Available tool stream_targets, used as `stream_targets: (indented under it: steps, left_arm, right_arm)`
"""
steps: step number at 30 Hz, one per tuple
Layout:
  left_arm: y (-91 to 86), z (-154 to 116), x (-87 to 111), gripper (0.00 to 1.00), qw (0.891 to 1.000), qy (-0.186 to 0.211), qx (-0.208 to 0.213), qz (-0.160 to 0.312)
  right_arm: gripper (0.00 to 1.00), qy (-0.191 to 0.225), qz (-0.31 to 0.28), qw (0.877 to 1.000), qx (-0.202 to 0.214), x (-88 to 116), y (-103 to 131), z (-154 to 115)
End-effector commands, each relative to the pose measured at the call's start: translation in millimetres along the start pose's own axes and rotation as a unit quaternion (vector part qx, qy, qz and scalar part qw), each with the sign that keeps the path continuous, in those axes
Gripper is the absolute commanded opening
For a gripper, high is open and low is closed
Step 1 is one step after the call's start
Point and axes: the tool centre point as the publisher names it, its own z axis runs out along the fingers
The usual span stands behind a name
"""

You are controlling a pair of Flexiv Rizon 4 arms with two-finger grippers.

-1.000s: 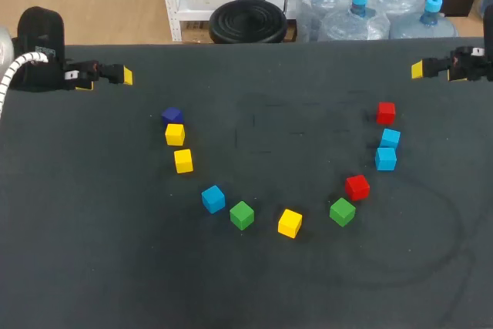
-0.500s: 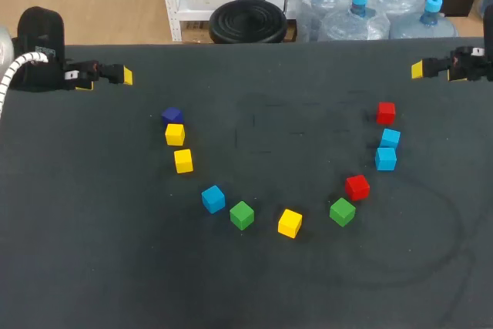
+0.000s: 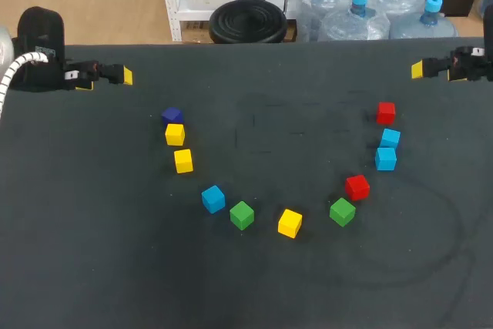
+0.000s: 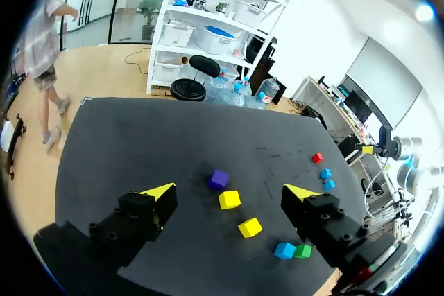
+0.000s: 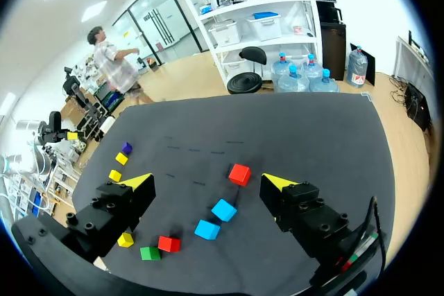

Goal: Place the blue cubes, place green cubes on the blue cubes, place the yellow cubes on the green cubes, then place the red cubes on the yellow cubes, and place purple cube on the red cubes.

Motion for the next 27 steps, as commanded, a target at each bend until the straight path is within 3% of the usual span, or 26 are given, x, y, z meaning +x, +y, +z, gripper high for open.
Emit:
stream_targets:
  steps: [1, 9, 12, 19, 23, 25, 27]
  left_arm:
    - [2.6, 0.5, 1.2, 1.0, 1.0, -0.003, 0.006, 0.001]
    - [2.6, 0.5, 1.2, 1.0, 1.0, -0.003, 0.006, 0.001]
    - [2.6, 0.5, 1.2, 1.0, 1.0, -0.003, 0.006, 0.001]
    - [2.6, 0.5, 1.2, 1.0, 1.0, -0.003, 0.006, 0.001]
    - [2.6, 0.5, 1.2, 1.0, 1.0, -0.003, 0.006, 0.001]
    - [2.6, 0.5, 1.2, 1.0, 1.0, -0.003, 0.006, 0.001]
    - [2.6, 0.5, 1.2, 1.0, 1.0, -0.003, 0.006, 0.001]
  right_arm:
    - [1.0, 0.0, 0.0, 1.0, 0.002, 0.1, 0.5, 0.4]
    - [1.0, 0.0, 0.0, 1.0, 0.002, 0.1, 0.5, 0.4]
    - [1.0, 0.018, -0.006, 1.0, -0.001, 0.5, 2.5, 0.9]
    - [1.0, 0.073, -0.113, 0.991, -0.022, 3.9, 21.8, -3.0]
    - [1.0, 0.126, -0.187, 0.974, -0.033, 13.6, 24.9, 1.7]
    - [1.0, 0.17, -0.231, 0.958, -0.024, 23.9, 23.8, 6.0]
    - [1.0, 0.214, -0.279, 0.936, 0.014, 35.8, 18.6, 12.3]
